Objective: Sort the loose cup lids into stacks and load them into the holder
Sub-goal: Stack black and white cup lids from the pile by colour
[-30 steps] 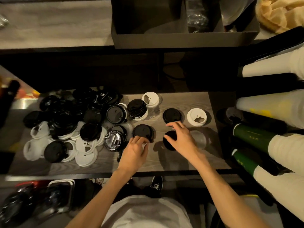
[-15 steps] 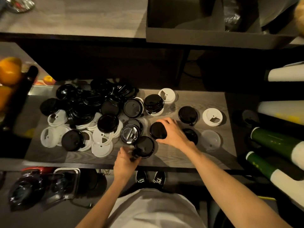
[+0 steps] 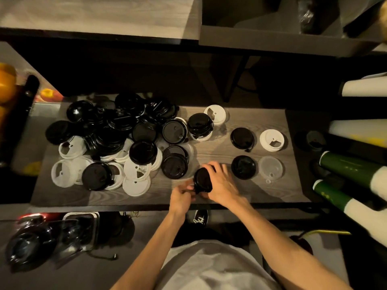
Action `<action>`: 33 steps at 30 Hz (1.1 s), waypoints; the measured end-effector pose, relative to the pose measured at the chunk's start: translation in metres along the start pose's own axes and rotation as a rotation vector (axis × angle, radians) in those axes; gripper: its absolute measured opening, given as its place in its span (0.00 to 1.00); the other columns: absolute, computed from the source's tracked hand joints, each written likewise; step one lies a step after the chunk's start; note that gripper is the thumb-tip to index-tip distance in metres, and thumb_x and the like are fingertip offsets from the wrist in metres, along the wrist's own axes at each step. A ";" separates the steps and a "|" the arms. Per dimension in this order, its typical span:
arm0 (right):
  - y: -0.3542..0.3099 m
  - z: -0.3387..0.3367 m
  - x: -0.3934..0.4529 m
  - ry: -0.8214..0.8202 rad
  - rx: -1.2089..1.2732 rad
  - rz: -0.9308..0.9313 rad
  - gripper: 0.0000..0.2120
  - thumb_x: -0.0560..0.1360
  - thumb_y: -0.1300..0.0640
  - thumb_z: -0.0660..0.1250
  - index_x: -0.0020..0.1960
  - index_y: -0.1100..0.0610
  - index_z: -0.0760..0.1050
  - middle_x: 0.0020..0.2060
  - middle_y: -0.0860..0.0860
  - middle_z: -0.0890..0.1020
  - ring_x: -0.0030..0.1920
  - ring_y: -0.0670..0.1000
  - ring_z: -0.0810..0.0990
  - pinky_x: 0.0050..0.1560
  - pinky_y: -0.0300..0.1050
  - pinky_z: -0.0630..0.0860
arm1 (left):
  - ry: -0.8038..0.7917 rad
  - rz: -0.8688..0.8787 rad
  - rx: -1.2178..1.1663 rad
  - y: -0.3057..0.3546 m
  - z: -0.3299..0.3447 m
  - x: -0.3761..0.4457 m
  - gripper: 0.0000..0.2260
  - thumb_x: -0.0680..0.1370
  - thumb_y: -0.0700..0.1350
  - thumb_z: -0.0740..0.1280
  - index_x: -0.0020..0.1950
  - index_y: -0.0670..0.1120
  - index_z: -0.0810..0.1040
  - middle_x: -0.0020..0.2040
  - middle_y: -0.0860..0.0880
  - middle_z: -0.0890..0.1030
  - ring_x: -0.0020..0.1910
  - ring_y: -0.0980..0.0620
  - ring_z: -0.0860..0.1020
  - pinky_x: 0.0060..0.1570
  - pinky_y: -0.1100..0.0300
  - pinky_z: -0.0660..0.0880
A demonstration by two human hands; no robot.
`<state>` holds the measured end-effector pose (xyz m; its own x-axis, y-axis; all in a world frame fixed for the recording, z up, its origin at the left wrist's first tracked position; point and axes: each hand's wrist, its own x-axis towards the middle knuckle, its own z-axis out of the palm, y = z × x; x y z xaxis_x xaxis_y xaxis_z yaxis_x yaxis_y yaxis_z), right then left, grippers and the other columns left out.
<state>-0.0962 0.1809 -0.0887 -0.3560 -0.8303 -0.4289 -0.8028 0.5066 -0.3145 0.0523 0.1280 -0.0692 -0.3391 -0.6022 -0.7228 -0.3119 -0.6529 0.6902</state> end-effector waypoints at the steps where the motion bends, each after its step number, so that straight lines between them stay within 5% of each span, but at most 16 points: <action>1: 0.000 0.000 0.001 -0.003 -0.001 0.012 0.44 0.67 0.59 0.81 0.77 0.48 0.63 0.73 0.48 0.62 0.71 0.56 0.63 0.72 0.57 0.71 | -0.006 0.007 -0.006 0.000 0.002 0.000 0.25 0.77 0.23 0.52 0.65 0.40 0.79 0.44 0.49 0.81 0.45 0.51 0.80 0.49 0.56 0.77; 4: 0.004 -0.004 0.002 0.003 0.010 0.033 0.43 0.66 0.61 0.80 0.75 0.48 0.65 0.72 0.48 0.64 0.70 0.57 0.64 0.71 0.56 0.72 | -0.033 0.010 0.019 0.003 0.006 -0.002 0.26 0.77 0.24 0.52 0.67 0.39 0.78 0.44 0.50 0.81 0.46 0.51 0.79 0.49 0.58 0.75; 7: 0.011 -0.016 0.001 0.006 0.040 0.048 0.42 0.67 0.53 0.81 0.75 0.49 0.65 0.72 0.50 0.65 0.71 0.59 0.65 0.70 0.58 0.71 | -0.039 -0.002 -0.007 0.007 0.008 -0.004 0.21 0.80 0.27 0.53 0.68 0.37 0.76 0.46 0.47 0.80 0.45 0.52 0.78 0.47 0.60 0.77; 10: 0.014 -0.041 -0.007 0.108 0.223 0.035 0.41 0.67 0.43 0.80 0.74 0.48 0.66 0.70 0.49 0.68 0.70 0.57 0.67 0.69 0.55 0.71 | -0.028 -0.032 -0.112 0.017 0.012 -0.006 0.14 0.86 0.46 0.58 0.68 0.42 0.75 0.54 0.42 0.82 0.51 0.46 0.82 0.58 0.49 0.79; 14: 0.005 -0.090 -0.028 0.078 0.436 -0.168 0.38 0.68 0.39 0.79 0.73 0.34 0.64 0.69 0.40 0.67 0.71 0.49 0.68 0.67 0.51 0.74 | -0.324 -0.137 -0.407 0.050 0.026 -0.016 0.26 0.84 0.64 0.52 0.68 0.49 0.78 0.64 0.43 0.82 0.62 0.43 0.82 0.63 0.38 0.76; 18: 0.008 -0.124 -0.039 0.056 0.320 -0.260 0.41 0.67 0.30 0.75 0.75 0.30 0.61 0.69 0.39 0.63 0.72 0.48 0.67 0.69 0.56 0.75 | -0.395 -0.183 -0.625 0.078 0.049 -0.028 0.25 0.84 0.61 0.53 0.61 0.46 0.82 0.59 0.42 0.85 0.54 0.44 0.85 0.57 0.43 0.77; 23: 0.038 -0.162 -0.039 -0.006 0.365 -0.400 0.40 0.68 0.38 0.79 0.75 0.35 0.66 0.67 0.37 0.67 0.69 0.43 0.70 0.69 0.54 0.75 | -0.481 -0.098 -0.596 0.089 0.060 -0.032 0.24 0.83 0.59 0.54 0.67 0.47 0.79 0.63 0.40 0.83 0.57 0.41 0.84 0.48 0.40 0.82; 33: 0.051 -0.189 -0.048 0.362 0.560 -0.294 0.39 0.64 0.32 0.75 0.72 0.40 0.72 0.62 0.38 0.74 0.60 0.37 0.75 0.55 0.32 0.72 | -0.530 0.046 -0.717 0.095 0.068 -0.031 0.26 0.85 0.61 0.51 0.77 0.49 0.70 0.72 0.39 0.75 0.70 0.35 0.75 0.67 0.35 0.71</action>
<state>-0.2102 0.2024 0.0763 -0.3770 -0.9261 0.0172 -0.5590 0.2127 -0.8014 -0.0275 0.1157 0.0212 -0.7585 -0.4592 -0.4624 0.2816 -0.8709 0.4029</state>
